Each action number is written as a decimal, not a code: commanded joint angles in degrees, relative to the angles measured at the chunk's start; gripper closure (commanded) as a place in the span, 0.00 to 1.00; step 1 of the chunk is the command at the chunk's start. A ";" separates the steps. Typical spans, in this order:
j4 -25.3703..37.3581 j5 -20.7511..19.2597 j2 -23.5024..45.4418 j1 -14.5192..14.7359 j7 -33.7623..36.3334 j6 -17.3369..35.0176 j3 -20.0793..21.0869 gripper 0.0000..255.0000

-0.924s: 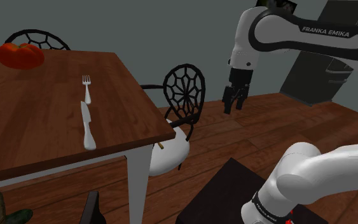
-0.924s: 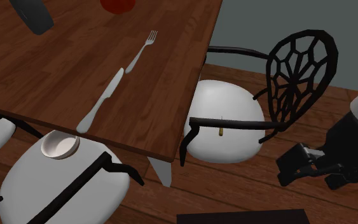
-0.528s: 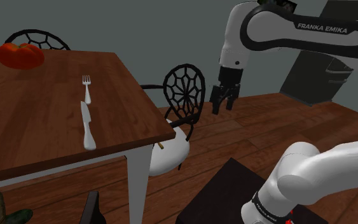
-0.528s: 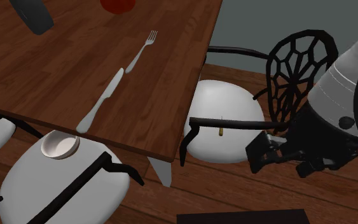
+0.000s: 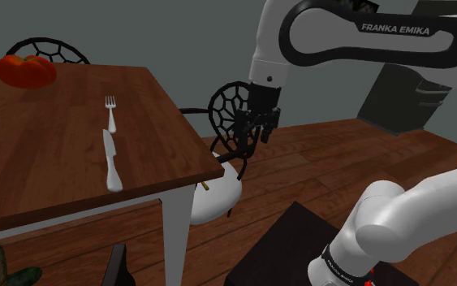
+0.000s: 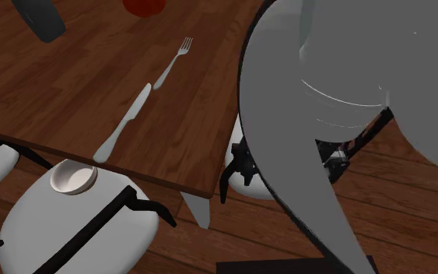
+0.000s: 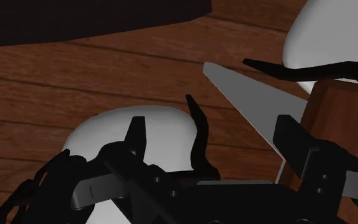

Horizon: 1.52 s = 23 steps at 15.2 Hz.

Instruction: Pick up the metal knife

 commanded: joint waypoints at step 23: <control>48.19 -21.51 47.06 8.88 39.93 6.26 20.94 0.00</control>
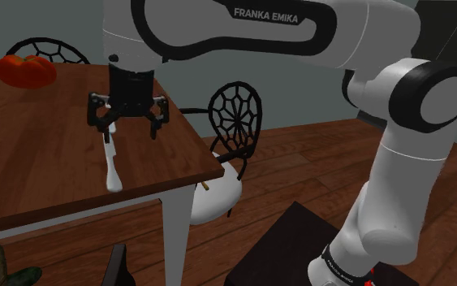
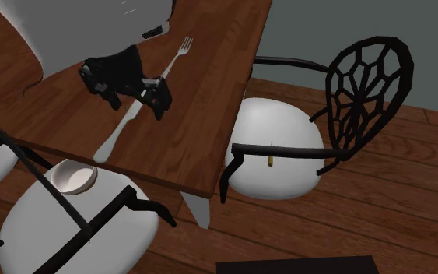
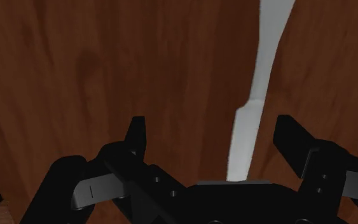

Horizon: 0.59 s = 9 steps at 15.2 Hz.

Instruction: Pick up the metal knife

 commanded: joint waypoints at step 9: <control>6.31 -6.00 8.29 4.39 5.11 1.58 -0.23 0.00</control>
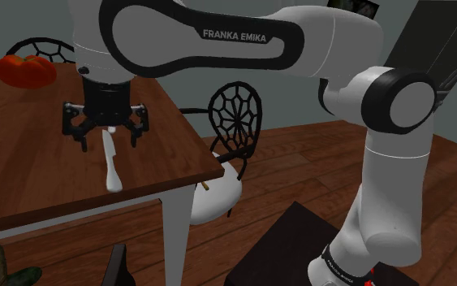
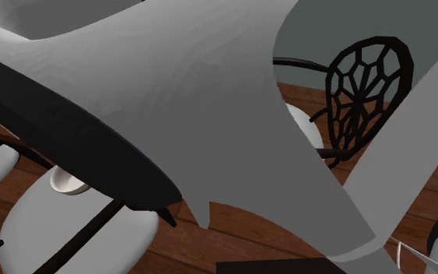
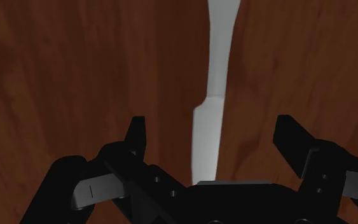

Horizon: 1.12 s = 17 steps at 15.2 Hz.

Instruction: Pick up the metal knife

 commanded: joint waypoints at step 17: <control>1.52 -0.16 0.35 0.25 -0.08 -1.16 -0.01 1.00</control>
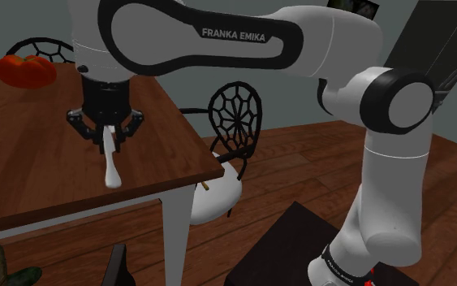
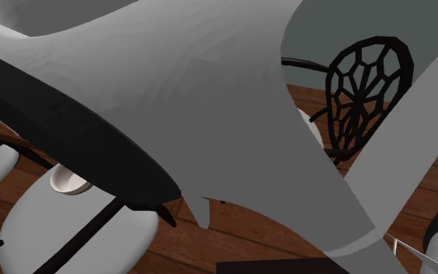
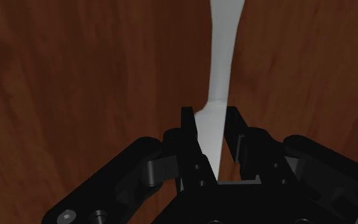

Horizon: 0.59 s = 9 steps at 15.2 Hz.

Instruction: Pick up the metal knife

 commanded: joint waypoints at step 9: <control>11.96 -1.38 2.77 2.58 -0.36 -9.34 -0.04 1.00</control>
